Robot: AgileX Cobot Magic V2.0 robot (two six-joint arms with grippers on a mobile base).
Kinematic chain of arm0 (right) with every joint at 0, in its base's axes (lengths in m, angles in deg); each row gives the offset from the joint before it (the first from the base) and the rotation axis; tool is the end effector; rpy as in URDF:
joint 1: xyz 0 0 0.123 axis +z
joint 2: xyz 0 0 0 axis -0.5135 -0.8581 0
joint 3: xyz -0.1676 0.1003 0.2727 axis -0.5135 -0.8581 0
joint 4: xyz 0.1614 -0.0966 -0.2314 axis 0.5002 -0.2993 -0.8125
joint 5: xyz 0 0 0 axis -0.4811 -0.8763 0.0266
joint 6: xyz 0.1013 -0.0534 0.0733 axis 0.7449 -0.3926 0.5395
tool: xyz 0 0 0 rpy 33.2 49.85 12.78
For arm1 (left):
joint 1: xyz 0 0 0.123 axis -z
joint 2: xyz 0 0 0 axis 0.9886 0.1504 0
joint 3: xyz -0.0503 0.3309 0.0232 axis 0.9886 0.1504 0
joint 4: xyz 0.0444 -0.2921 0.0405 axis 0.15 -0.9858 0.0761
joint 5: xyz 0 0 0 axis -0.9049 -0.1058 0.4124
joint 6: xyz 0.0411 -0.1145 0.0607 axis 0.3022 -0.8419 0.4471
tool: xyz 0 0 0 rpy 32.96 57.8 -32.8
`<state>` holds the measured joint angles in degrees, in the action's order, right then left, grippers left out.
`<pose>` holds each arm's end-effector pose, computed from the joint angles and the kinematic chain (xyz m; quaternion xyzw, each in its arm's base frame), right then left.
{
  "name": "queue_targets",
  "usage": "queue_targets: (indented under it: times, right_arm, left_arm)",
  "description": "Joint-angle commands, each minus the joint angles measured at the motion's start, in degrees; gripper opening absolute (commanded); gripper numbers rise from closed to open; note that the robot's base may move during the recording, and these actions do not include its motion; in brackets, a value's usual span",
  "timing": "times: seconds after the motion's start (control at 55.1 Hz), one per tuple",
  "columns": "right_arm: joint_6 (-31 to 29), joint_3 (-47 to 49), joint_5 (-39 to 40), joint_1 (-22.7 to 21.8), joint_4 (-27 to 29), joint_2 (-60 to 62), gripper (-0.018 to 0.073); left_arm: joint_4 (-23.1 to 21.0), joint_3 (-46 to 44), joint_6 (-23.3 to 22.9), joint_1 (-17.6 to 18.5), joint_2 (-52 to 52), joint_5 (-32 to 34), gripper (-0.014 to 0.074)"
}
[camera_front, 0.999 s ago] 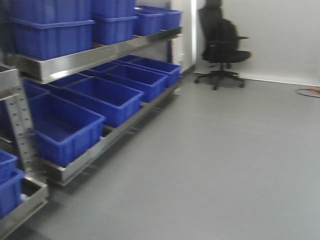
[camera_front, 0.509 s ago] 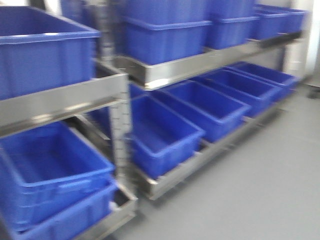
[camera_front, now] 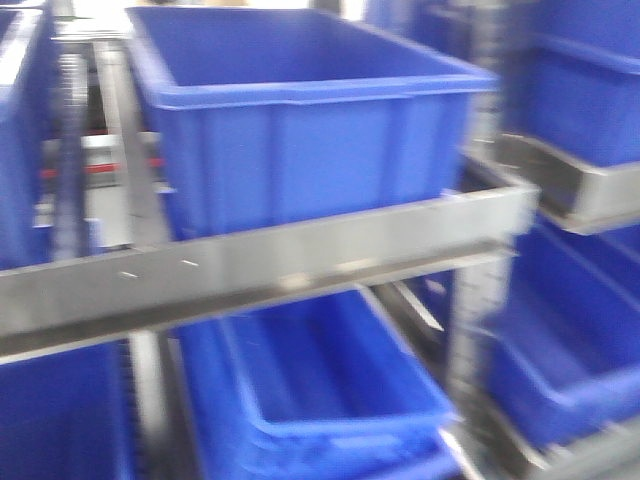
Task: Pick and sort blue part to right shelf
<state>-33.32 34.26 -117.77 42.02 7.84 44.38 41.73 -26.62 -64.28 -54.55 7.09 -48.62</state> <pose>0.0661 0.0194 0.3051 -0.1020 0.7380 0.0690 0.6634 0.0704 -0.0171 0.3262 0.1081 0.6935 -0.1359 0.6992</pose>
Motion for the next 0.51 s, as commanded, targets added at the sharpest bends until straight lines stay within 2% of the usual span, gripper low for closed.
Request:
queue_targets:
  times: [0.0, 0.49]
  right_arm:
    - [-0.4, 1.7, 5.3, -0.1, -0.1, -0.7, 0.0189]
    - [-0.4, 1.7, 5.3, -0.1, -0.1, -0.7, 0.0189]
  left_arm:
    - [0.1, -1.6, -0.5, 0.1, 0.9, 5.1, 0.0302]
    - [0.1, -1.6, -0.5, 0.1, 0.9, 5.1, 0.0302]
